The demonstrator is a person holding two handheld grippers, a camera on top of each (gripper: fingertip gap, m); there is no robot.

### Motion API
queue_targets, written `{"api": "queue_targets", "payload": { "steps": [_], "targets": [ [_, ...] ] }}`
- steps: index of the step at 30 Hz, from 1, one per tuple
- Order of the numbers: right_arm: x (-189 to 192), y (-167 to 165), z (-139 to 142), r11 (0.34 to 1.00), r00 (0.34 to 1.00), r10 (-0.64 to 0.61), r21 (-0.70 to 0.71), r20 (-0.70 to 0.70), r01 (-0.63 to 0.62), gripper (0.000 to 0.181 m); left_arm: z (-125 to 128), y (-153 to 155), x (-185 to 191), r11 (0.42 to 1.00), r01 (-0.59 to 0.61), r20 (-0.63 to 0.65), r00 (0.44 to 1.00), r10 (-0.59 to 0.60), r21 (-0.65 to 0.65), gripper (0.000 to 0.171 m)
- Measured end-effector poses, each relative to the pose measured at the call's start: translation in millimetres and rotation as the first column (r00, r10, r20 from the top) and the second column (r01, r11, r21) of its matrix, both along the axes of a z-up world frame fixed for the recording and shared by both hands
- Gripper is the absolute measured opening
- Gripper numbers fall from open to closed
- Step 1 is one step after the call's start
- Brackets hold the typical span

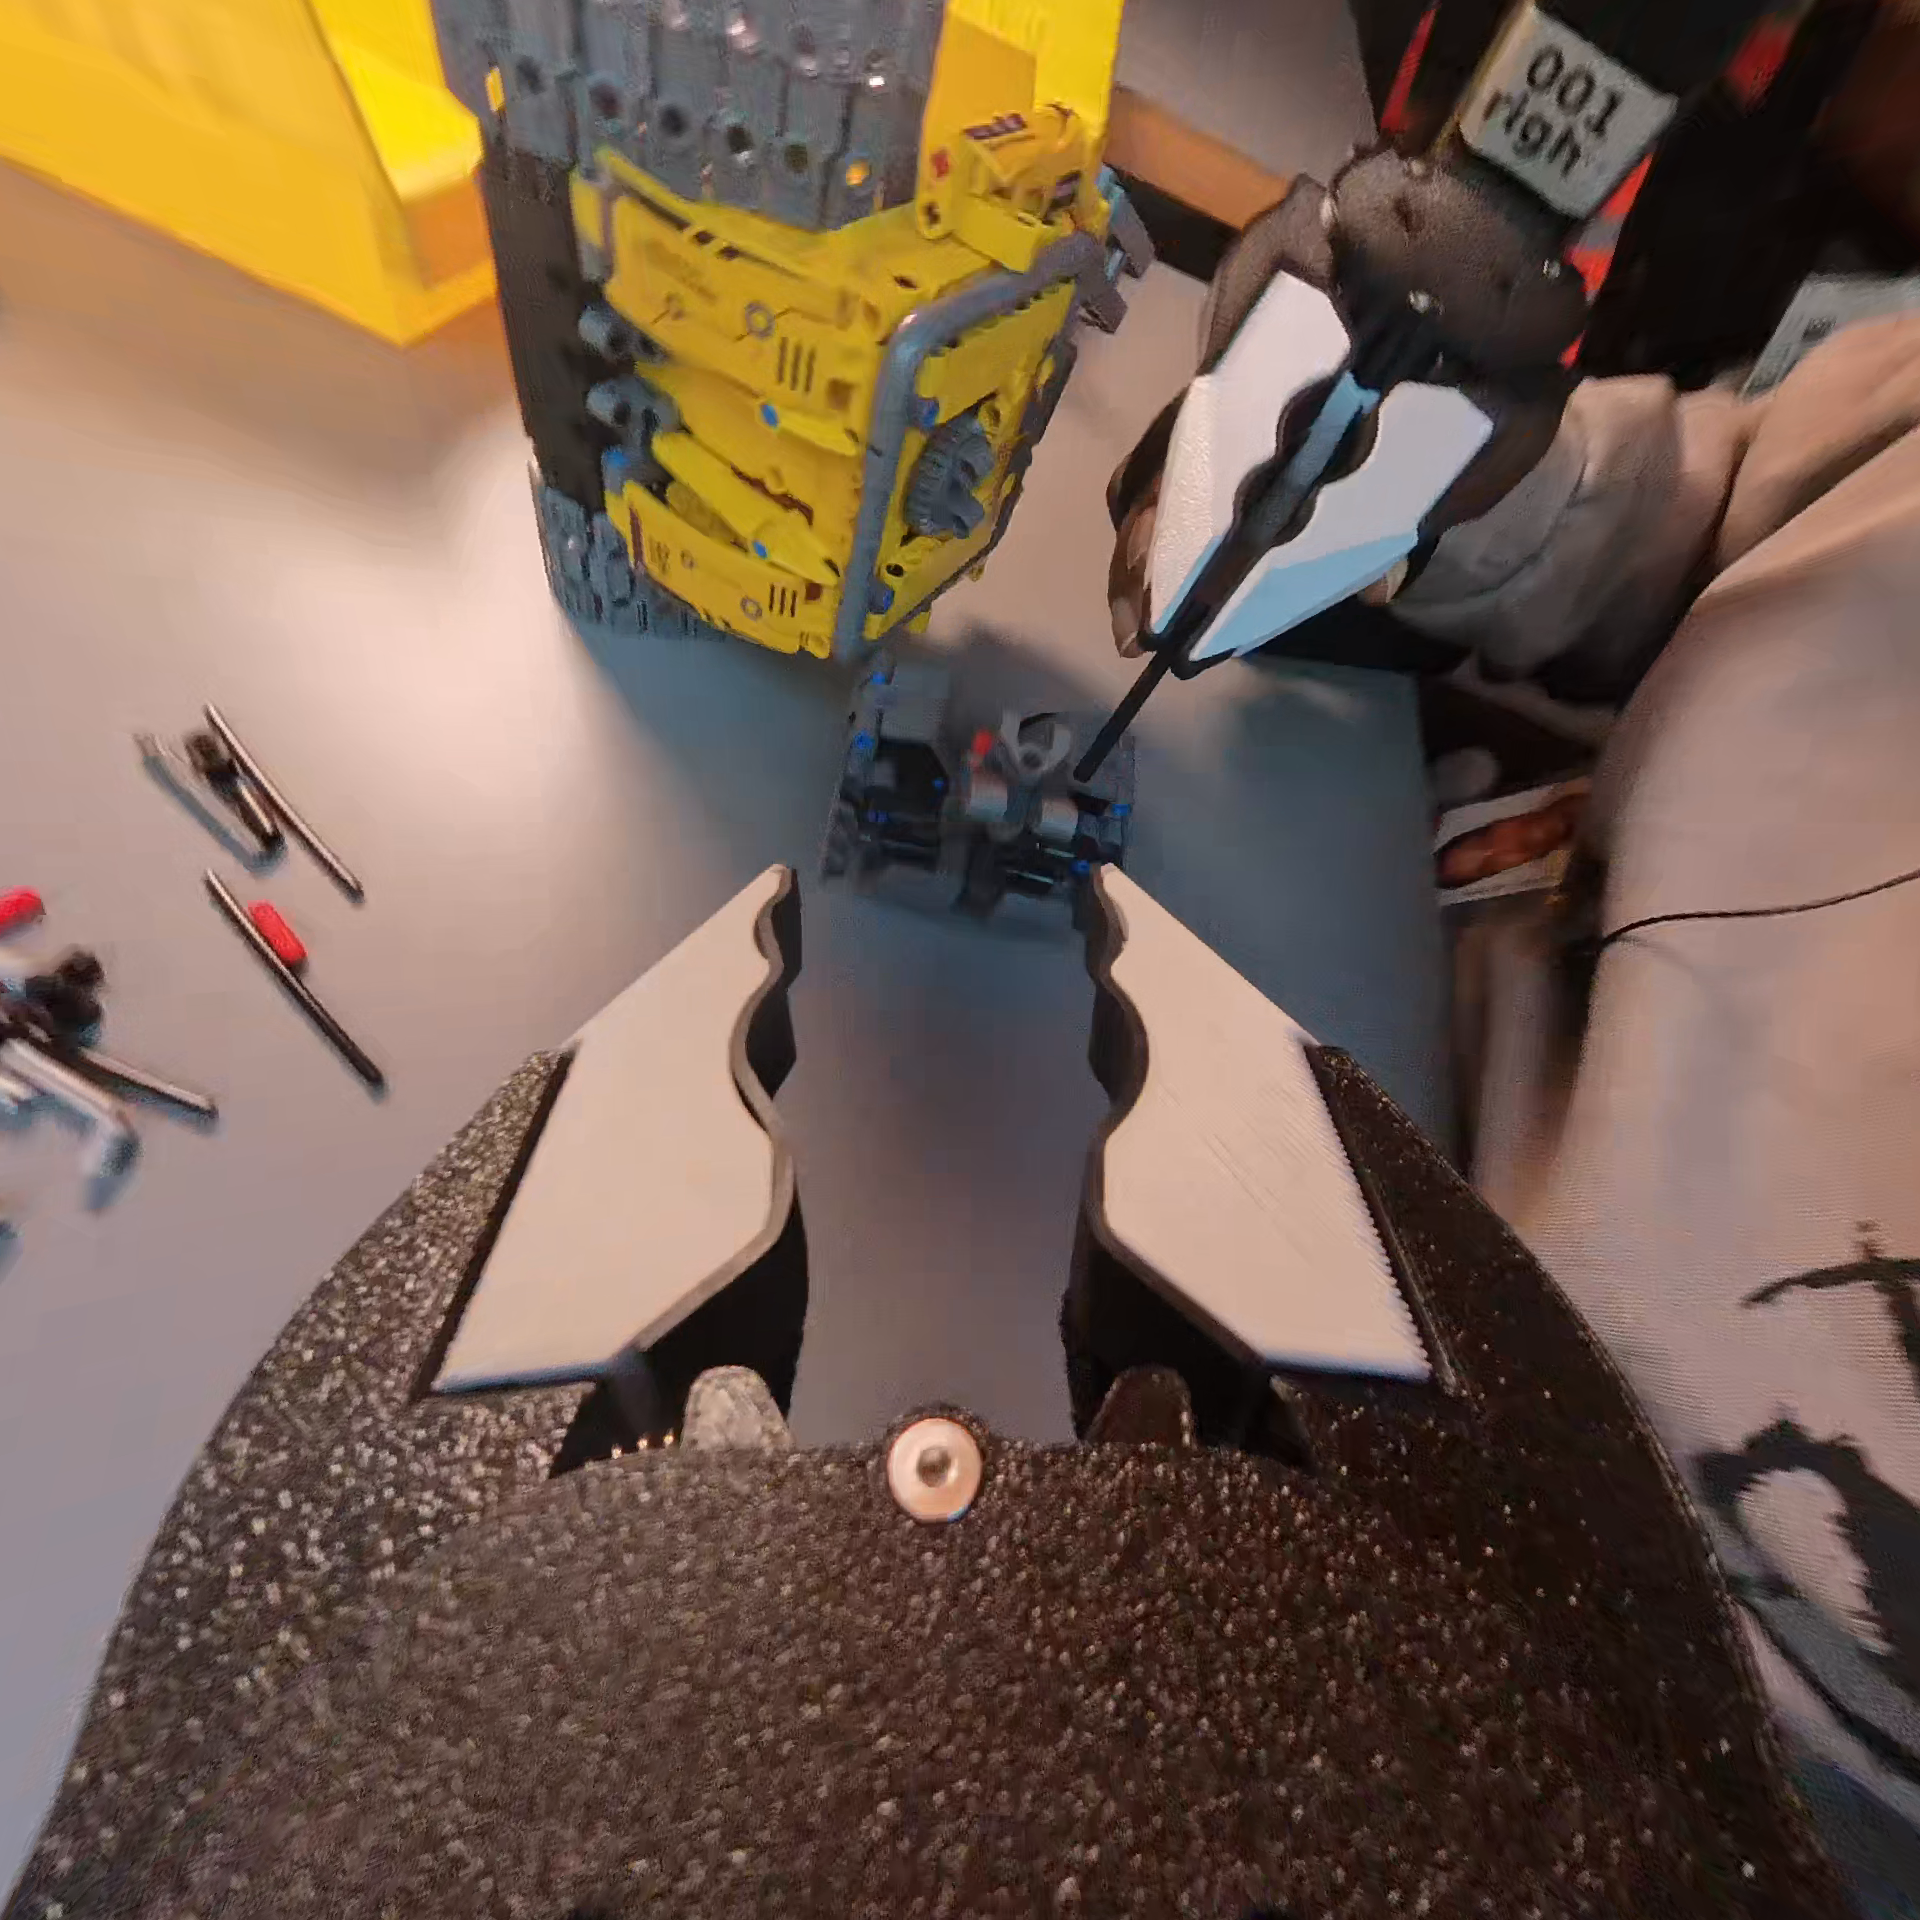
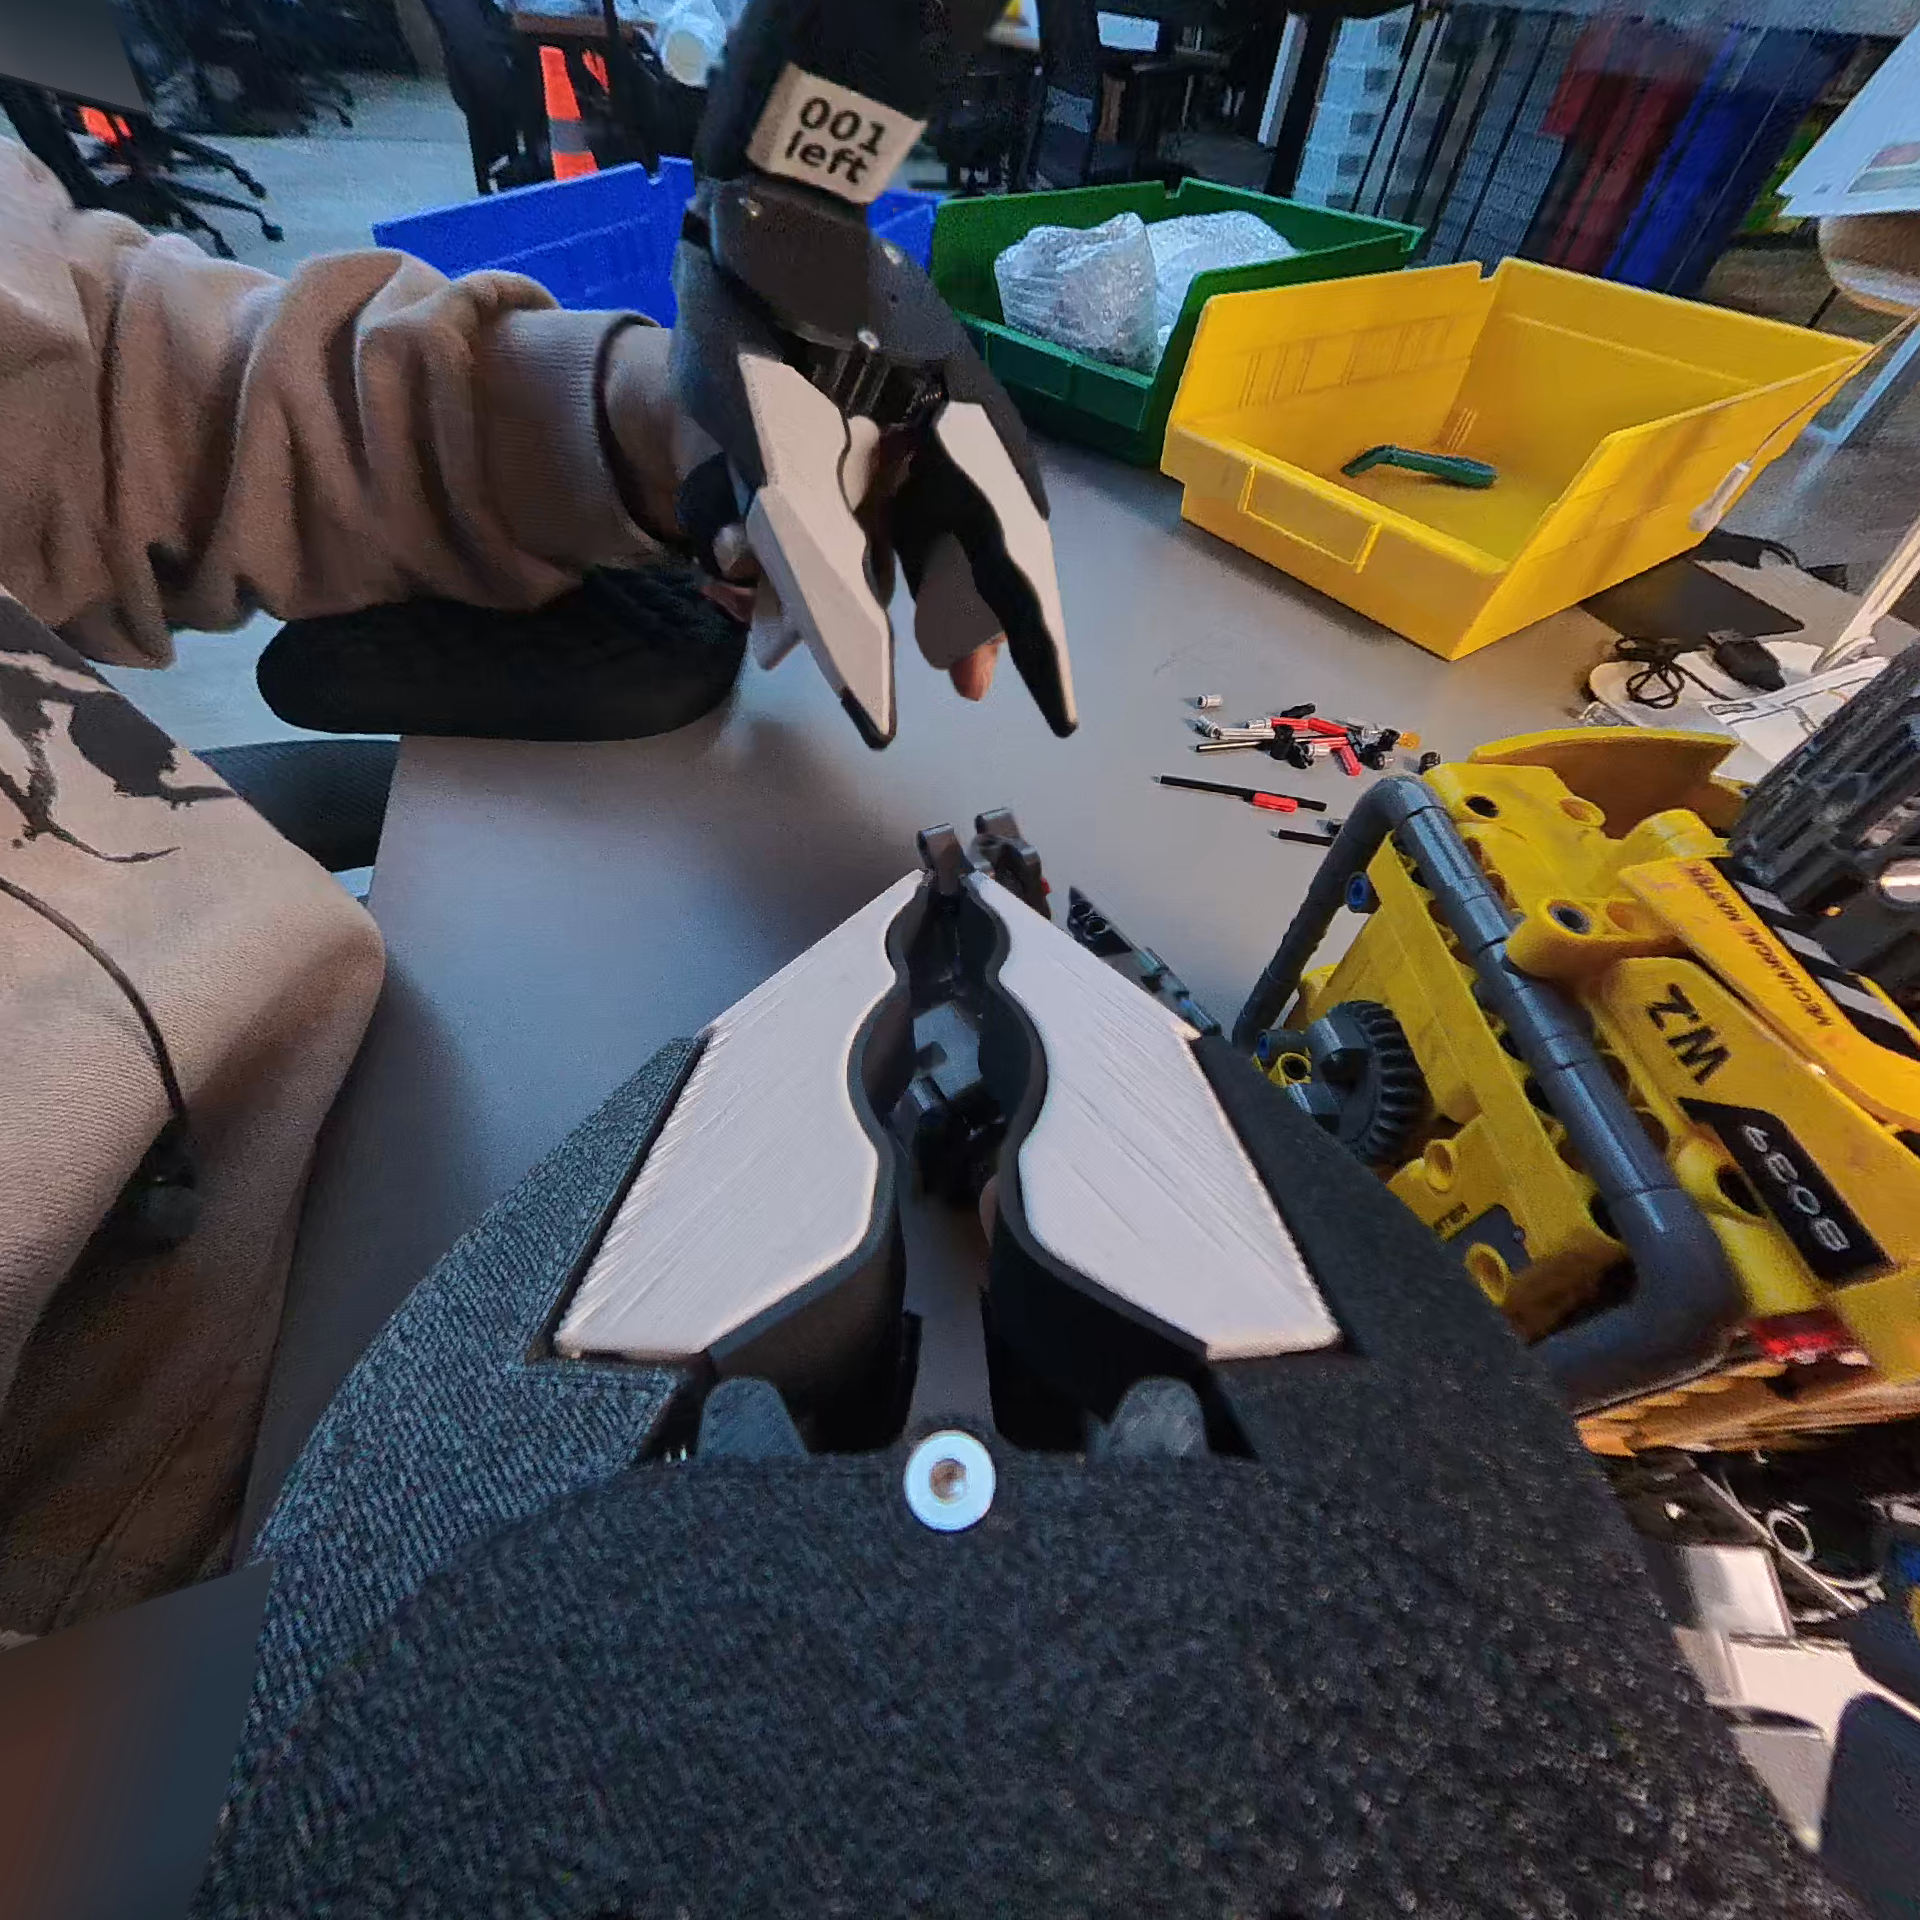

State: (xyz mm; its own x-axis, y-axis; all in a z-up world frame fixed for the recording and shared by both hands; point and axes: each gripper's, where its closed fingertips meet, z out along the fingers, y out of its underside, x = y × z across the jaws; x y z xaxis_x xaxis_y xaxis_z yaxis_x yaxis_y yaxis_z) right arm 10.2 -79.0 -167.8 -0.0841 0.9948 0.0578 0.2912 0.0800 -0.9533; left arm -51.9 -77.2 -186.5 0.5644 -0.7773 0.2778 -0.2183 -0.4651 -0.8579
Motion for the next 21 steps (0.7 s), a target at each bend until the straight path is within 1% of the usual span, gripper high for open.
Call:
{"api": "queue_targets", "payload": {
  "steps": [2, 3, 4, 5, 6, 7, 8, 9, 10, 13, 14, 16, 18, 19, 21],
  "targets": [
    [-0.6, 0.7, 1.3, 1.000, 1.000, -0.005, 0.008, -0.012, 0.005, 0.003, -2.5, 3.5, 16.1, 0.992, 0.058, -0.090, 0.995, -0.049, 0.108, 0.057],
    [-0.4, 0.9, 1.9, 1.000, 1.000, -0.005, 0.014, -0.014, 0.005, 0.004, -7.8, 5.6, 24.0, 0.988, 0.084, -0.134, 0.989, -0.066, 0.132, 0.057],
    [0.1, 1.1, 2.7, 1.000, 1.000, -0.007, 0.020, -0.018, 0.007, 0.003, -16.7, 7.7, 30.0, 0.985, 0.108, -0.185, 0.979, -0.082, 0.135, 0.055],
    [0.8, 1.9, 4.1, 1.000, 1.000, -0.012, 0.025, -0.027, 0.013, 0.004, -27.3, 7.2, 34.4, 0.984, 0.138, -0.230, 0.967, -0.110, 0.112, 0.047],
    [1.8, 2.6, 5.8, 0.999, 0.999, -0.017, 0.029, -0.037, 0.018, 0.004, -39.0, 4.4, 36.4, 0.984, 0.166, -0.275, 0.951, -0.141, 0.069, 0.042],
    [3.2, 3.5, 7.5, 0.999, 0.999, -0.021, 0.030, -0.048, 0.023, 0.004, -47.4, 4.2, 35.5, 0.984, 0.170, -0.316, 0.938, -0.145, 0.052, 0.042],
    [4.7, 4.5, 9.3, 0.999, 0.998, -0.026, 0.028, -0.063, 0.028, 0.004, -48.6, 5.9, 34.5, 0.985, 0.158, -0.326, 0.937, -0.127, 0.070, 0.041],
    [6.2, 4.8, 10.9, 0.999, 0.997, -0.027, 0.024, -0.079, 0.029, 0.004, -46.5, 6.4, 33.7, 0.987, 0.140, -0.310, 0.944, -0.111, 0.074, 0.030],
    [7.3, 5.3, 11.9, 0.999, 0.995, -0.029, 0.018, -0.093, 0.030, 0.004, -43.1, 6.0, 33.2, 0.991, 0.120, -0.279, 0.955, -0.097, 0.065, 0.025],
    [7.4, 8.3, 13.7, 0.999, 0.992, -0.039, 0.016, -0.123, 0.041, 0.004, -36.1, 5.8, 28.3, 0.998, 0.056, -0.208, 0.977, -0.053, 0.010, 0.025],
    [6.6, 8.4, 17.2, 0.999, 0.989, -0.038, 0.025, -0.140, 0.042, 0.004, -31.7, 6.5, 29.1, 0.999, 0.027, -0.144, 0.989, -0.031, -0.032, 0.024],
    [4.5, 7.1, 28.8, 0.998, 0.983, -0.031, 0.054, -0.181, 0.041, 0.004, -23.6, 5.2, 34.8, 0.984, 0.007, 0.028, 1.000, -0.002, -0.180, 0.025],
    [1.3, 6.7, 40.3, 0.995, 0.978, -0.026, 0.091, -0.209, 0.046, 0.003, -15.2, 5.8, 42.7, 0.949, 0.031, 0.205, 0.978, 0.035, -0.313, 0.025],
    [-0.6, 7.4, 42.5, 0.992, 0.979, -0.024, 0.117, -0.204, 0.049, 0.004, -13.0, 5.2, 46.7, 0.929, 0.058, 0.268, 0.962, 0.045, -0.364, 0.025],
    [-4.4, 9.2, 38.3, 0.983, 0.987, -0.021, 0.175, -0.159, 0.050, 0.004, -11.8, 6.3, 51.8, 0.895, 0.086, 0.341, 0.937, 0.076, -0.437, 0.024]
  ]
}}
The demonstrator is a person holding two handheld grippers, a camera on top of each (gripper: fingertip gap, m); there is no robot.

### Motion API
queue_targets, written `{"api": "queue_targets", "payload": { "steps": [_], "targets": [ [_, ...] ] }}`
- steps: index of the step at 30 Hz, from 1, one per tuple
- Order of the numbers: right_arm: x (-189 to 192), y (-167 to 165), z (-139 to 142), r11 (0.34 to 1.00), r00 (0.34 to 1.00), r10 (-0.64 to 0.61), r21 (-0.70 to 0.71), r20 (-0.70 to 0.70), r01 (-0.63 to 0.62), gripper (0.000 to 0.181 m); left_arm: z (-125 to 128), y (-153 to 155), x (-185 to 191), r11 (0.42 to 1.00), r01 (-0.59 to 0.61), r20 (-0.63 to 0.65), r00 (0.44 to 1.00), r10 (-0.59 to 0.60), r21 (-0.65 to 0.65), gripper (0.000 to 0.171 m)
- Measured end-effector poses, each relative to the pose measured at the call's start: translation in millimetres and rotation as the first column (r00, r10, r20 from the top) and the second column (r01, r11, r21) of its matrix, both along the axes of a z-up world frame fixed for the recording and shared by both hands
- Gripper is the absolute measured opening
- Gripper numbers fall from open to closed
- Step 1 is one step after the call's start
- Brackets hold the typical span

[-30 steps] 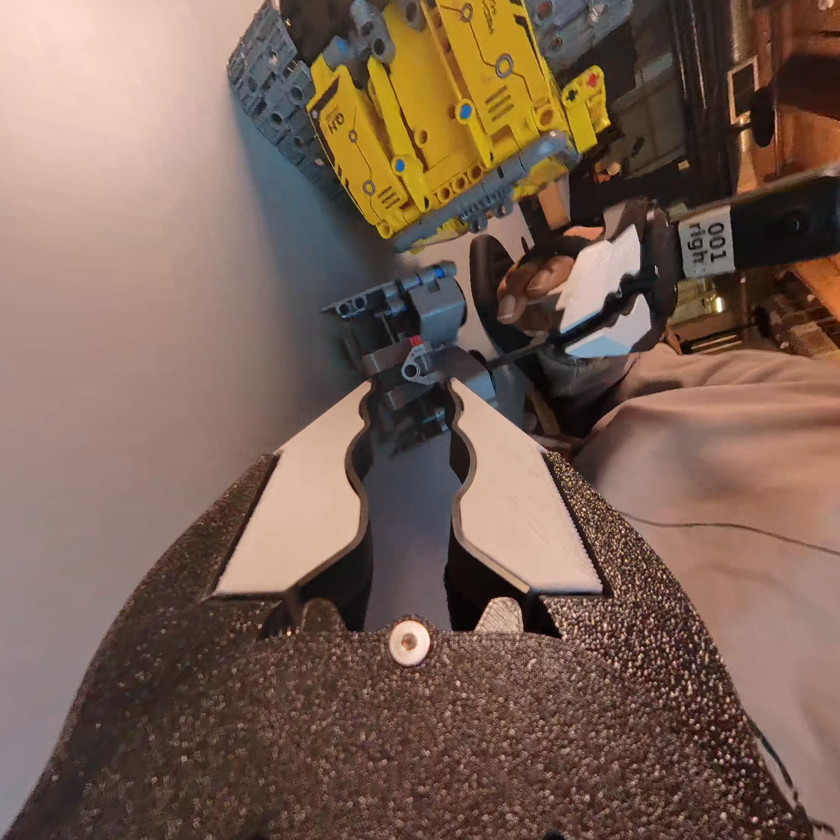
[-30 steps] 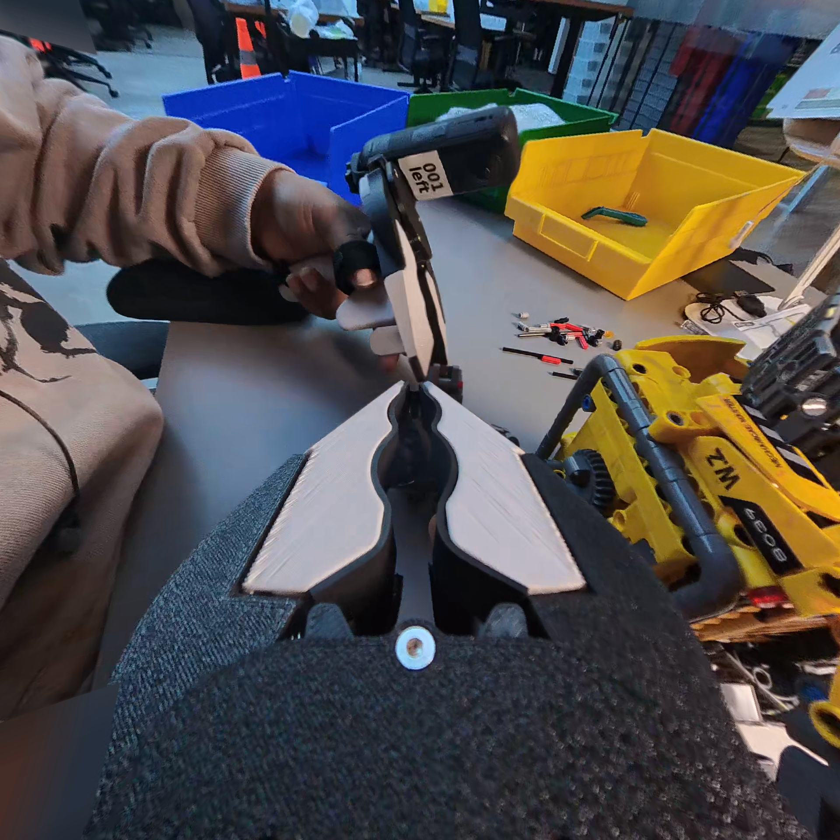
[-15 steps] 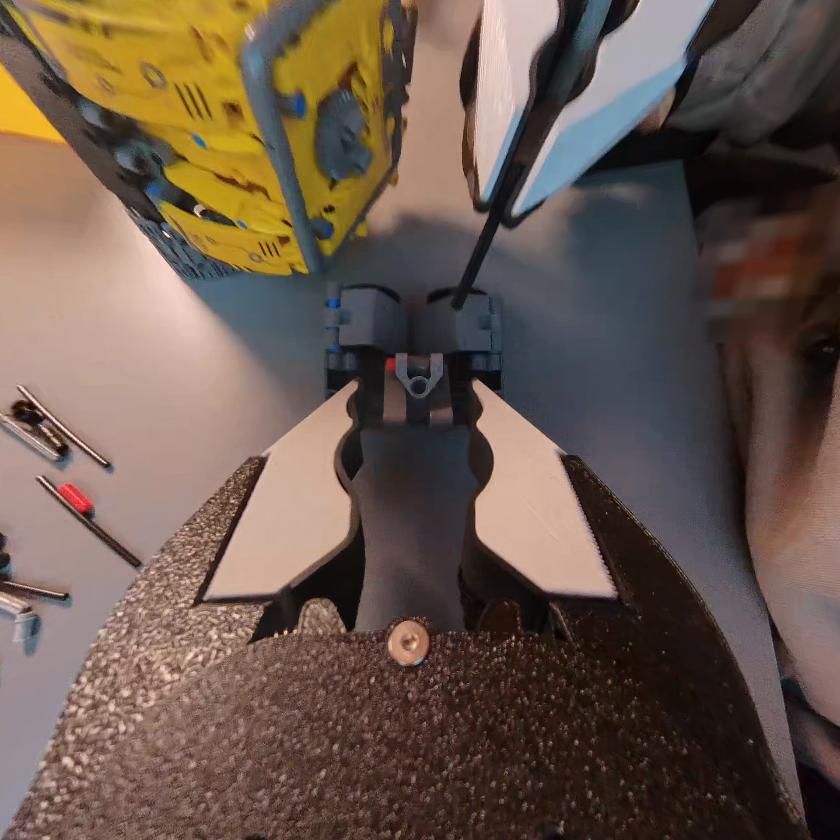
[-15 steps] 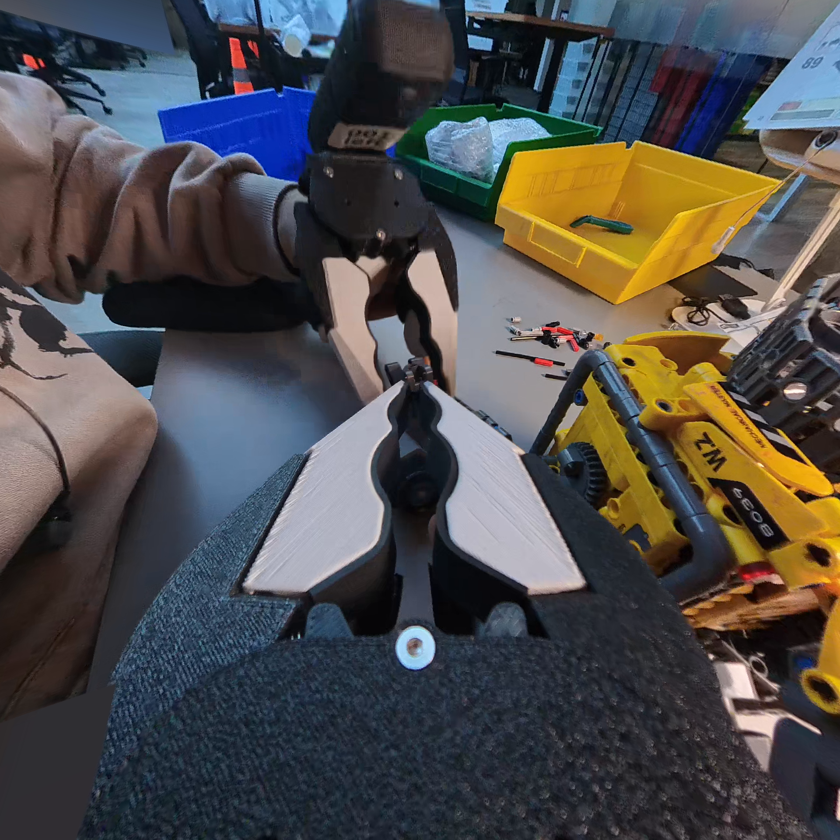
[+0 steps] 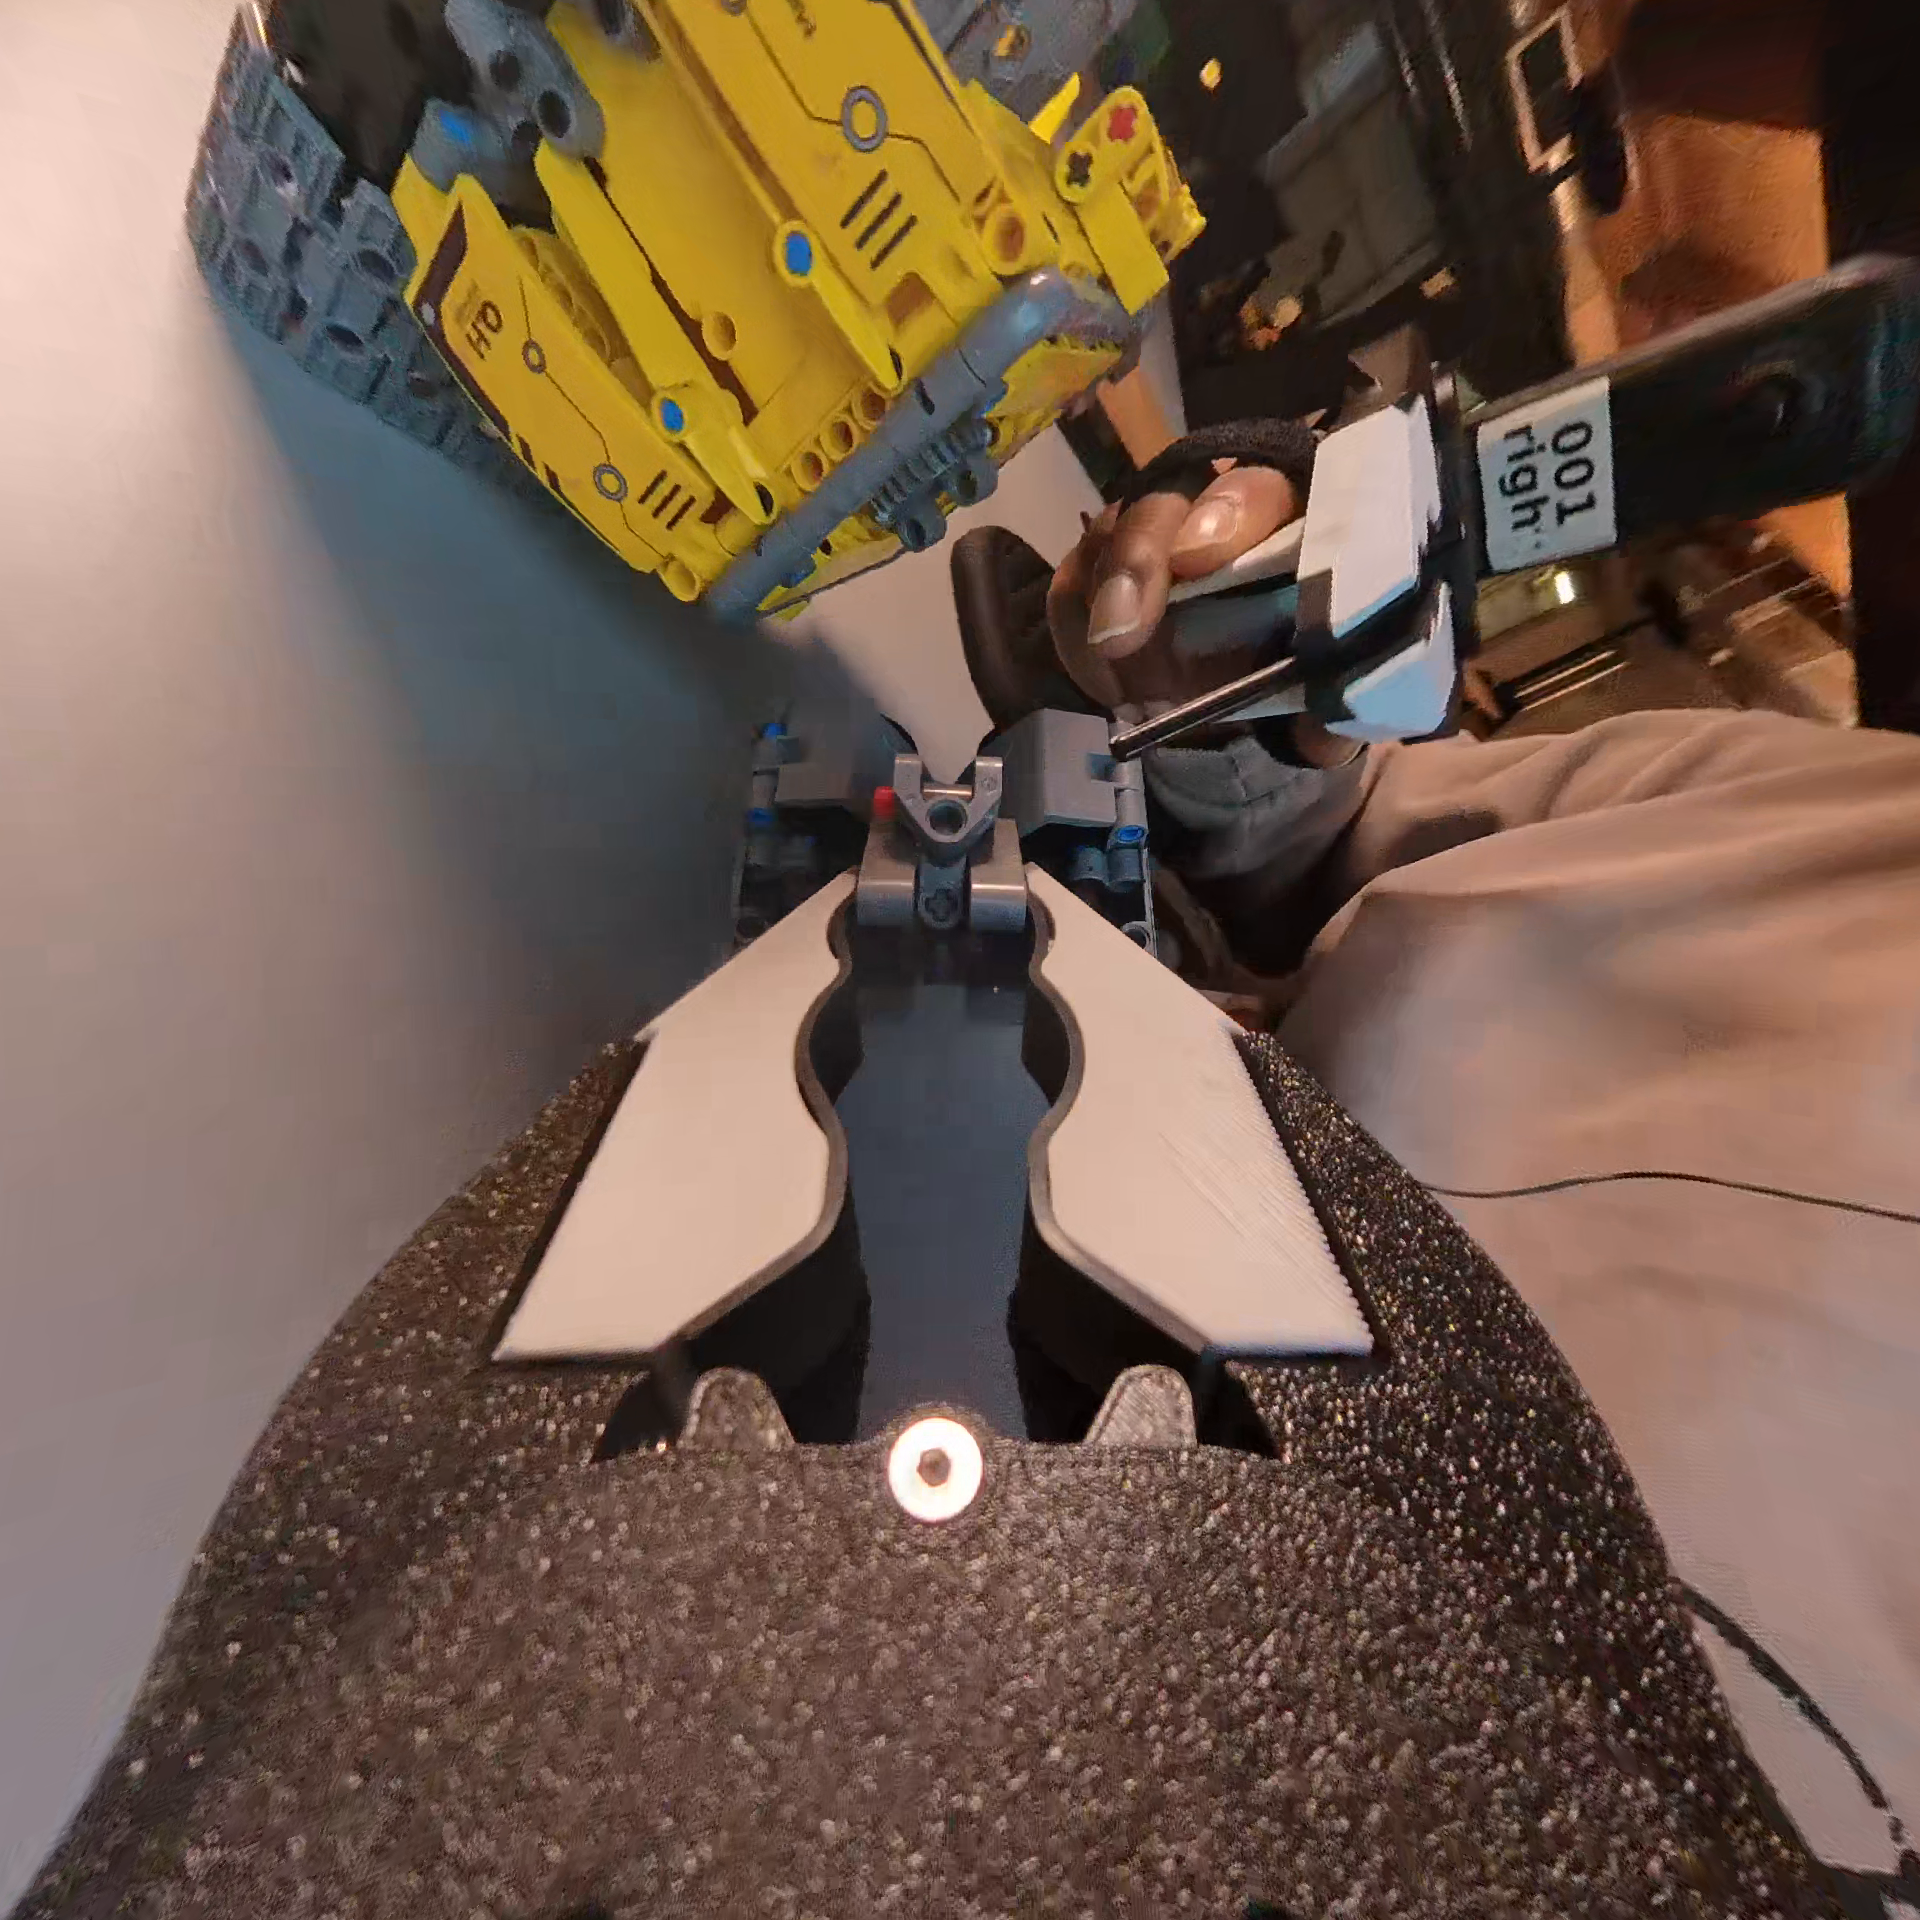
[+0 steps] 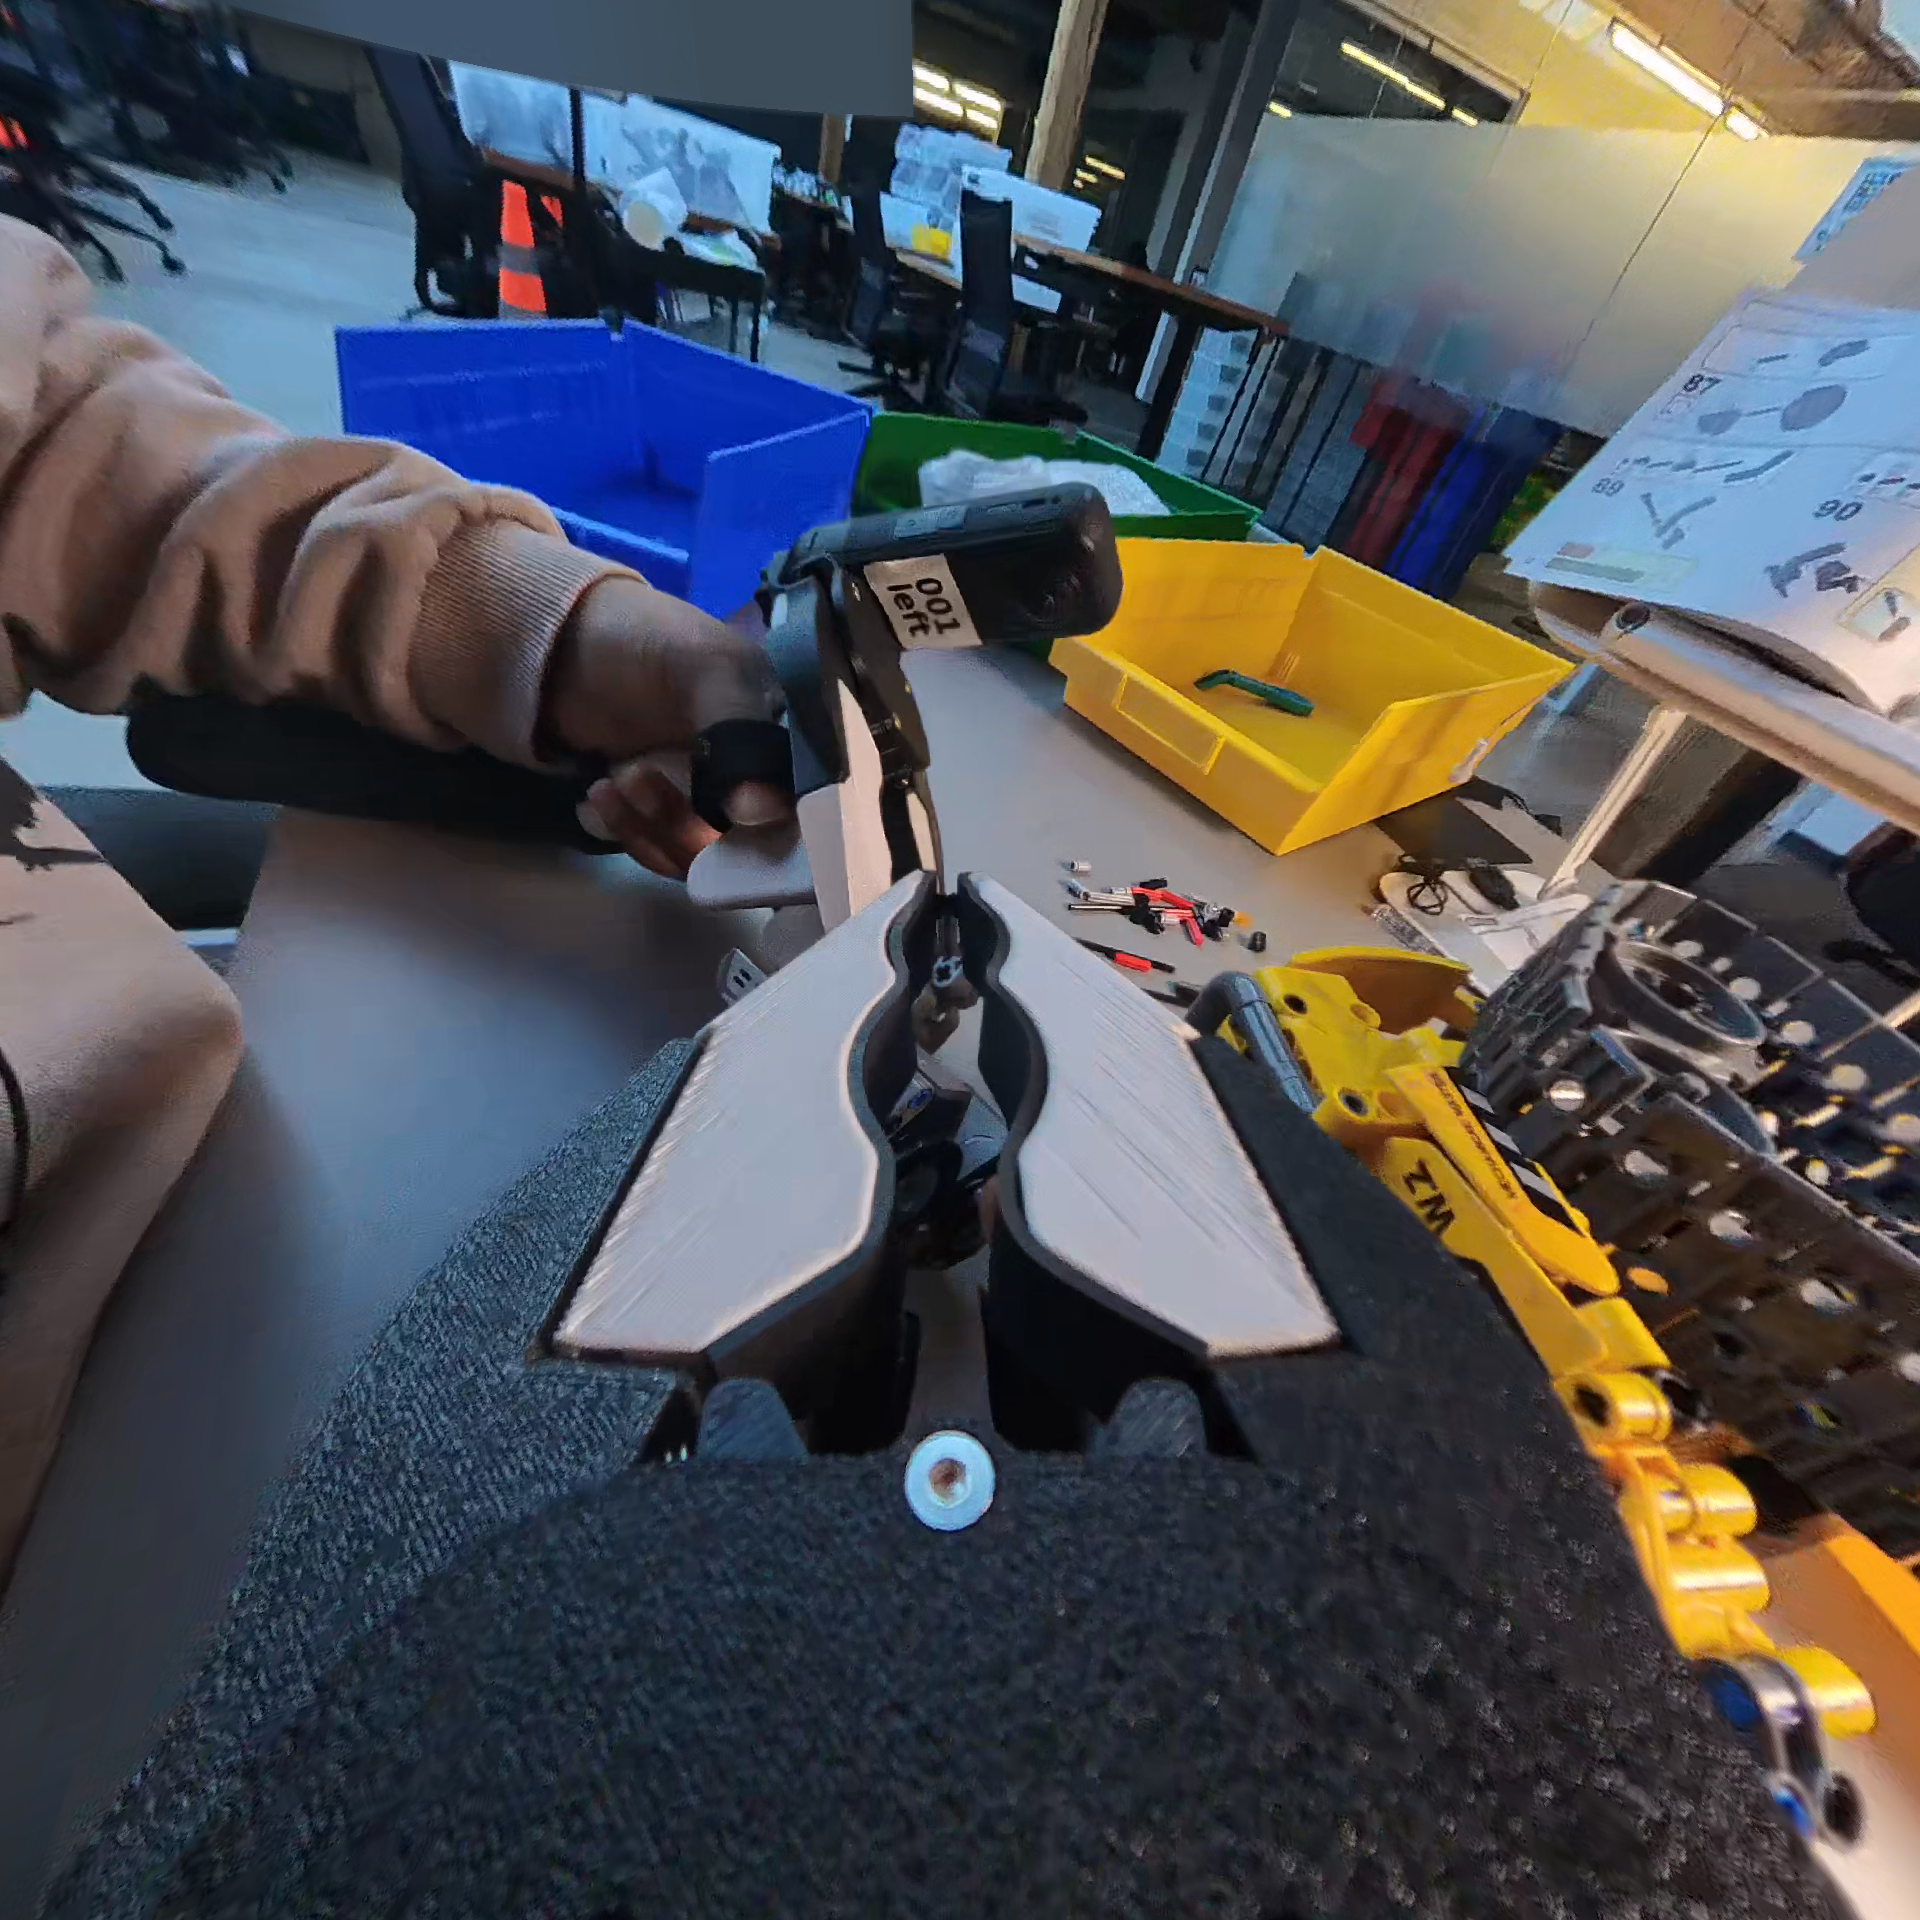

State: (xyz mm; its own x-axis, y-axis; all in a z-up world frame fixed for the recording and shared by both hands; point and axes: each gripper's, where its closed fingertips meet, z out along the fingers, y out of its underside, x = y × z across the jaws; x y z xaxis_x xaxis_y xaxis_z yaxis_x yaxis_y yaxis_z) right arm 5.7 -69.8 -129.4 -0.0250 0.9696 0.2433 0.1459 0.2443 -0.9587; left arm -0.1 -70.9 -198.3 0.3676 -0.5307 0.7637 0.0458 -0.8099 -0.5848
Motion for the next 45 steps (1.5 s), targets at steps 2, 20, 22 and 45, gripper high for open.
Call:
{"api": "queue_targets", "payload": {
  "steps": [2, 20, 22, 45],
  "targets": [
    [-2.6, -0.9, -5.4, 1.000, 0.999, 0.006, 0.024, 0.033, -0.007, 0.004, -2.0, 0.3, 2.7, 0.999, -0.003, 0.036, 0.999, 0.005, -0.054, 0.025],
    [-15.2, -7.5, -30.5, 0.978, 0.975, 0.031, 0.193, 0.218, -0.074, 0.004, -10.4, -5.7, 1.3, 0.992, -0.003, 0.051, 0.999, 0.009, -0.123, 0.025],
    [-15.0, -8.8, -30.8, 0.966, 0.967, 0.040, 0.236, 0.251, -0.101, 0.003, -10.5, -6.1, 1.3, 0.993, 0.000, 0.041, 0.999, 0.004, -0.116, 0.025],
    [-24.6, -11.6, -32.6, 0.928, 0.932, 0.017, 0.341, 0.362, -0.149, 0.003, -14.5, -5.7, -4.7, 0.998, -0.040, -0.123, 0.991, 0.045, 0.044, 0.024]
  ]
}}
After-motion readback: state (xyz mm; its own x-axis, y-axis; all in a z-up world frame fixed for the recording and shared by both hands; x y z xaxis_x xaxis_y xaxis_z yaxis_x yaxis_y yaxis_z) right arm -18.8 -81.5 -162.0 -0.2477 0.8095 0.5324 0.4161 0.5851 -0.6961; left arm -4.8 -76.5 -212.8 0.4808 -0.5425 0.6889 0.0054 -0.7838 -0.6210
